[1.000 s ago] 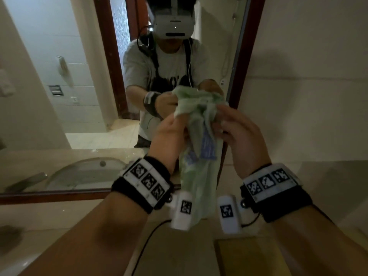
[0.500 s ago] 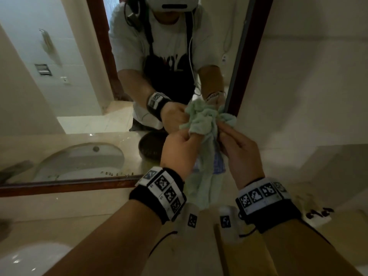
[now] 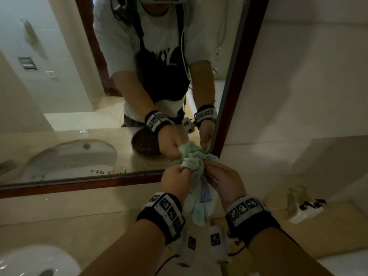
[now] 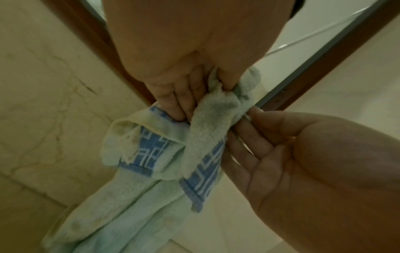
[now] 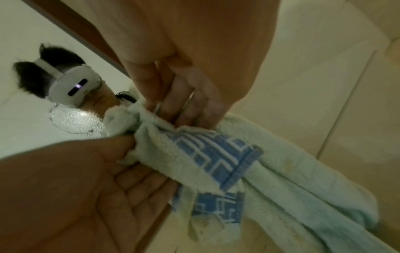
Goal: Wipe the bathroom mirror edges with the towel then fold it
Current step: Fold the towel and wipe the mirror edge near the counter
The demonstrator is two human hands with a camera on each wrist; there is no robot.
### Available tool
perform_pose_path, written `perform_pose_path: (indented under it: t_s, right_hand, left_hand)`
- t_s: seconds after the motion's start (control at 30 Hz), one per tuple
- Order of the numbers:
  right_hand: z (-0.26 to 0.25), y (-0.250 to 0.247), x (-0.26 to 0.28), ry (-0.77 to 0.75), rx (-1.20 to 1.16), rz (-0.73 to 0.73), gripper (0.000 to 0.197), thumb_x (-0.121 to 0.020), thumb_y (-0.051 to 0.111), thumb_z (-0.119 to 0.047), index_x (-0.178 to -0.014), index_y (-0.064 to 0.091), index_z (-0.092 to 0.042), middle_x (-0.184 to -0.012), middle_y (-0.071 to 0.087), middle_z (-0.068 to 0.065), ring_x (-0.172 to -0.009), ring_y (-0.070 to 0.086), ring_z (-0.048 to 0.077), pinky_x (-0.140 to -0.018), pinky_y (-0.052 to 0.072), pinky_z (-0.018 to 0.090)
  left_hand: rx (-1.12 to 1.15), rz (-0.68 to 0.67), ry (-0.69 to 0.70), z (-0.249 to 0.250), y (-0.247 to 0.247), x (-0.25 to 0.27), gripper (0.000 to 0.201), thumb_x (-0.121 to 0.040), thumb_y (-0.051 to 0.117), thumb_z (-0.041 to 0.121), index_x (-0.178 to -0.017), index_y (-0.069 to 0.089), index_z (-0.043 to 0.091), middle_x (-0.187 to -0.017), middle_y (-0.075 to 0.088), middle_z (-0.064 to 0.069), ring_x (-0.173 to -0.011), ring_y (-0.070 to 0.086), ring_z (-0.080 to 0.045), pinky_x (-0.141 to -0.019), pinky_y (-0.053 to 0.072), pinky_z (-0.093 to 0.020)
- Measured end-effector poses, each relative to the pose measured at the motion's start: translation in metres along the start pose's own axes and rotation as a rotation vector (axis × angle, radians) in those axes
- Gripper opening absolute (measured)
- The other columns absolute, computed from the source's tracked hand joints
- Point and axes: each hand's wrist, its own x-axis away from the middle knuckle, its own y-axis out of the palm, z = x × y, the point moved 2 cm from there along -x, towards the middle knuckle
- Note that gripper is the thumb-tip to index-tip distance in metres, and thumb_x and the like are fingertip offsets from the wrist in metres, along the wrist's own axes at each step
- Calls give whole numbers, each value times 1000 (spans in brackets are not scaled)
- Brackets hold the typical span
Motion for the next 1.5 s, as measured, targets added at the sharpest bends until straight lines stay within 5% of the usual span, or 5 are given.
perform_pose_path:
  t_s: [0.2,0.47,0.77,1.27,1.5]
  right_hand:
    - [18,35,-5,143,-94,-67,24,-99,57,-17,-107,78,-10,-109,76,13,-105,71,31,-101,53,49]
    - [23,111,-2,-52,115,-245,29,-101,49,-7,-115,74,-8,-120,72,7,-113,67,19,-101,54,40]
    - [6,27,9,-45,-122,-1,27,-102,49,-5,-111,74,-7,-107,78,1,-102,73,18,-81,60,25]
    - [-25,19,2,-169,-210,-34,29,-96,50,5,-113,72,-4,-113,75,7,-105,71,19,-87,58,28]
    - [-4,22,1,-78,160,22,30,-89,58,1,-93,79,-19,-98,78,-3,-97,72,18,-86,58,27]
  left_hand:
    - [144,79,-199,-26,-36,2,38,-86,63,36,-66,65,3,-69,59,-16,-69,55,-25,-65,49,-42]
    - [425,109,-142,-22,-120,18,24,-96,63,36,-92,80,19,-100,78,-12,-99,72,-33,-91,58,-51]
    - [145,-203,-10,3,-34,11,33,-85,65,57,-97,76,28,-97,77,-1,-95,72,-22,-89,57,-54]
    - [309,7,263,42,-30,11,27,-100,62,30,-88,79,13,-88,78,-7,-89,74,-27,-79,63,-44]
    - [222,-27,20,8,-17,8,14,-96,66,31,-97,80,31,-99,79,7,-99,73,-15,-90,60,-38]
